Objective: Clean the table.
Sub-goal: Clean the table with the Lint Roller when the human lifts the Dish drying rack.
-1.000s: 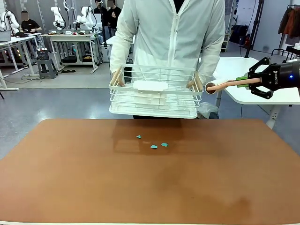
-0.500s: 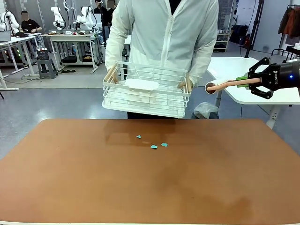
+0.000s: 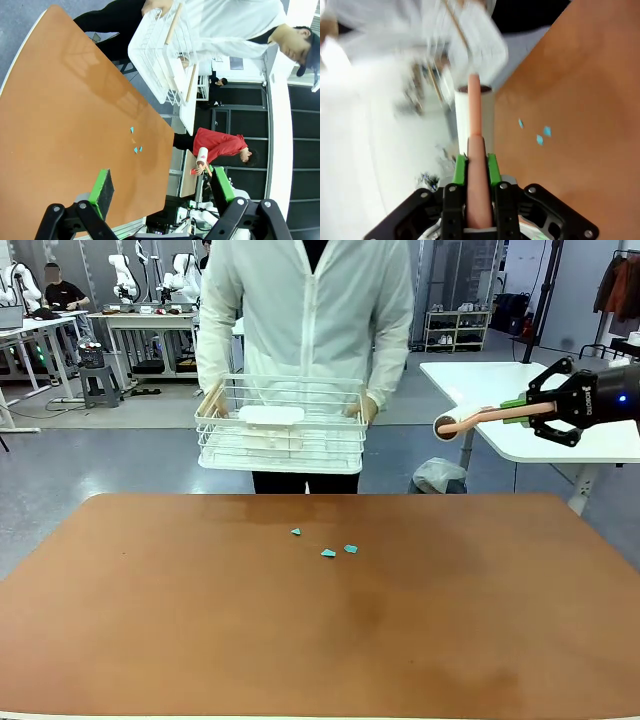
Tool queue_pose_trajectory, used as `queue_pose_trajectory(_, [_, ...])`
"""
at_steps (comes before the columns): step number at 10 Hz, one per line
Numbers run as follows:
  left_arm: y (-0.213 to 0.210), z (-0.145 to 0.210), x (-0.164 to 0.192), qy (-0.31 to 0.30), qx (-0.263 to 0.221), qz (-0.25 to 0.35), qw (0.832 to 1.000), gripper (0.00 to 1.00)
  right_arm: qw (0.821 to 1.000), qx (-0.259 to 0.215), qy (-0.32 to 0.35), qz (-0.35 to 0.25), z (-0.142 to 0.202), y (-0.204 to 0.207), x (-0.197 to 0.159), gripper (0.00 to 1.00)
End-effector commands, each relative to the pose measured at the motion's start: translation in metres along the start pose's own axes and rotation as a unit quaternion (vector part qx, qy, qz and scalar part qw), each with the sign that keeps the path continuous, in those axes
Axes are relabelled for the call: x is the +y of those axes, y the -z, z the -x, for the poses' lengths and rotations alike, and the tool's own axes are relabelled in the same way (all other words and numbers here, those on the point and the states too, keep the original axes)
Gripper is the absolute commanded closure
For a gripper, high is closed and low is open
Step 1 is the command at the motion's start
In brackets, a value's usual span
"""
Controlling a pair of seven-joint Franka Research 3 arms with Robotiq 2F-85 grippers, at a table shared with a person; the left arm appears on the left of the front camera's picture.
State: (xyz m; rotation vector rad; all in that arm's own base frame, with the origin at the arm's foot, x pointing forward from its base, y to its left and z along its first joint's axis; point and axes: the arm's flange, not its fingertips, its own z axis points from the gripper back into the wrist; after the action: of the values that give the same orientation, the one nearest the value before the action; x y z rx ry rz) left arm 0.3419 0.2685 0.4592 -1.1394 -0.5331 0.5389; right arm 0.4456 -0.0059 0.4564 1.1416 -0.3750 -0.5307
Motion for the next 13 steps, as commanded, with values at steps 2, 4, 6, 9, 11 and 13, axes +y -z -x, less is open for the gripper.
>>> queue_pose_trajectory(2, [-0.003,0.000,-0.001,0.005,0.000,0.012,1.000,0.00,0.964,0.157,-0.180,0.114,-0.018,-0.011,0.070,0.79])
queue_pose_trajectory(4, [-0.003,0.000,-0.001,0.005,0.000,0.012,1.000,0.00,0.913,0.252,-0.260,0.188,-0.051,0.039,0.095,0.79])
queue_pose_trajectory(6, [-0.003,0.000,-0.001,0.005,0.000,0.012,1.000,0.00,0.893,0.276,-0.266,0.236,-0.056,0.108,0.072,0.79])
queue_pose_trajectory(9, [-0.003,0.000,-0.001,0.005,0.000,0.012,1.000,0.00,0.907,0.233,-0.248,0.248,-0.042,0.148,0.039,0.79])
queue_pose_trajectory(11, [-0.003,0.000,-0.001,0.005,0.000,0.012,1.000,0.00,0.894,0.279,-0.252,0.246,-0.049,0.147,0.042,0.79])
queue_pose_trajectory(13, [-0.003,0.000,-0.001,0.005,0.000,0.012,1.000,0.00,0.894,0.279,-0.252,0.246,-0.049,0.147,0.042,0.79])
